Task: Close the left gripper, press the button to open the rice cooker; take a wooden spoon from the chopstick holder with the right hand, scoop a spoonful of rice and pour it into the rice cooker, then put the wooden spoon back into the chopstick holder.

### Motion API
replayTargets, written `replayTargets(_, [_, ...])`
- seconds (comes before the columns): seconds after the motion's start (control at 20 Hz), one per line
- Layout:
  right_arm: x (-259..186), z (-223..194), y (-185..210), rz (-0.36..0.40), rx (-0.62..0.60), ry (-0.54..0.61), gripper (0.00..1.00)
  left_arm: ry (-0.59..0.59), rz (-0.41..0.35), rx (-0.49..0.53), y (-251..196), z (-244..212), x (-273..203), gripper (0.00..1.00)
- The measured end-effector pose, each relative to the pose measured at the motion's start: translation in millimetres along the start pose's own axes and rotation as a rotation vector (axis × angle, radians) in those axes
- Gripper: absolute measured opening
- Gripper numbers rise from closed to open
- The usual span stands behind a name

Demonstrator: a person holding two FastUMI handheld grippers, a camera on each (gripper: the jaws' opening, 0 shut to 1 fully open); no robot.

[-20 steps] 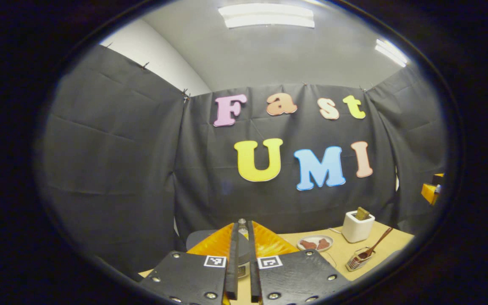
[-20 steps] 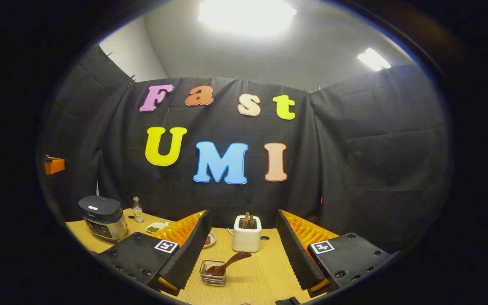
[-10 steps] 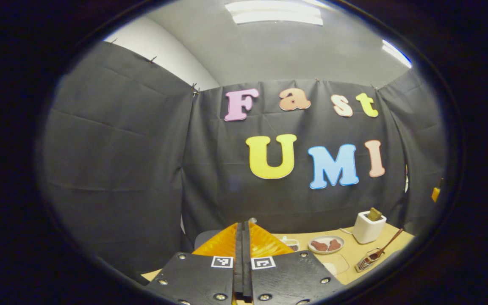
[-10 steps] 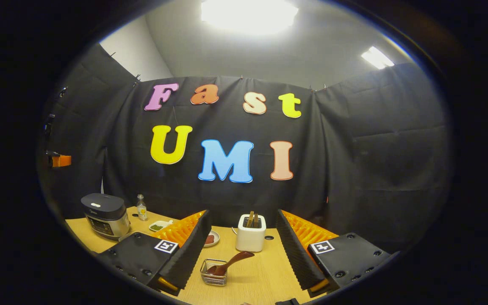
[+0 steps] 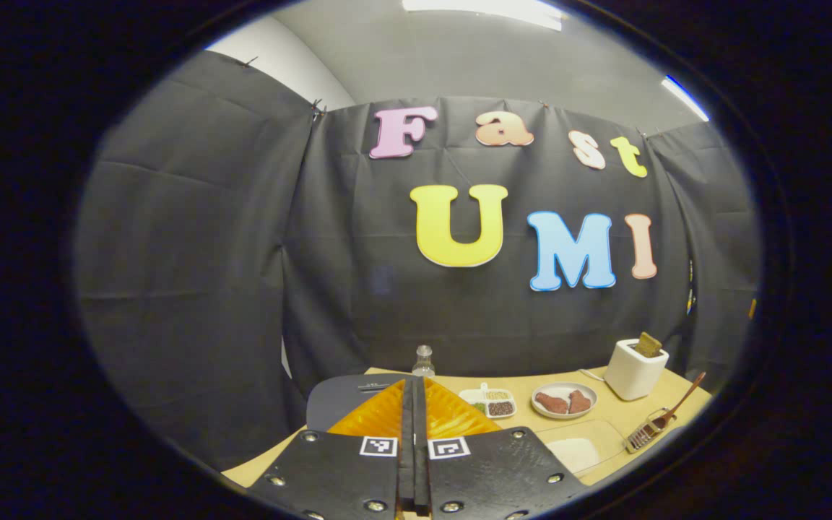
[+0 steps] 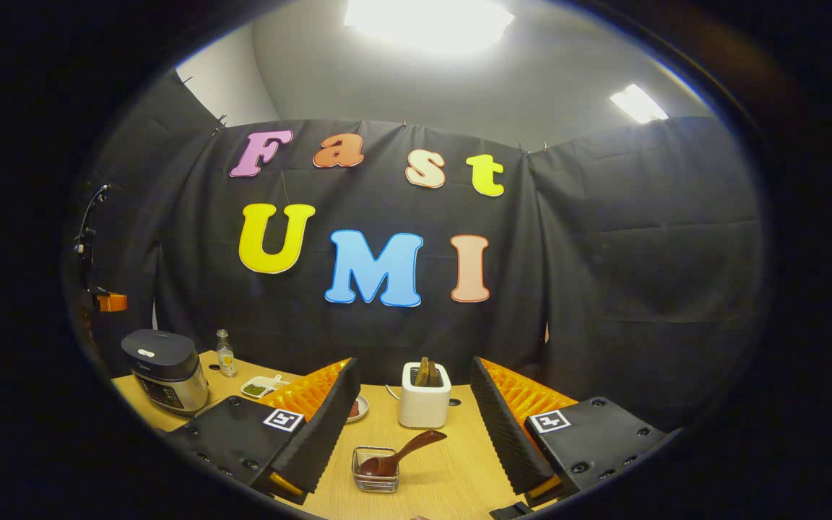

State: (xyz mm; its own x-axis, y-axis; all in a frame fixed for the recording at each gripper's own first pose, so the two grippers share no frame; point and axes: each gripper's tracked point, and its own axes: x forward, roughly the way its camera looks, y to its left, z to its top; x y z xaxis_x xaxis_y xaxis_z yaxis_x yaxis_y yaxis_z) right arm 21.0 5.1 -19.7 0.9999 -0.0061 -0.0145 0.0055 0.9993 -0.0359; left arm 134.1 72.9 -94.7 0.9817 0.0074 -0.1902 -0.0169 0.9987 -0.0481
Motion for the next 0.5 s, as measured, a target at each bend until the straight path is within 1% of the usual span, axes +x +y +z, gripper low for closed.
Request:
replayTargets(0.25, [9.2, -10.4, 12.9, -0.032, -0.020, 0.036, 0.98, 0.114, -0.020, -0.004, 8.7, -64.1, 41.9, 0.00])
replayTargets(0.5, [14.6, -16.8, 25.0, -0.041, -0.038, 0.061, 0.98, 0.187, -0.027, -0.001, 11.7, -106.0, 60.1, 0.01])
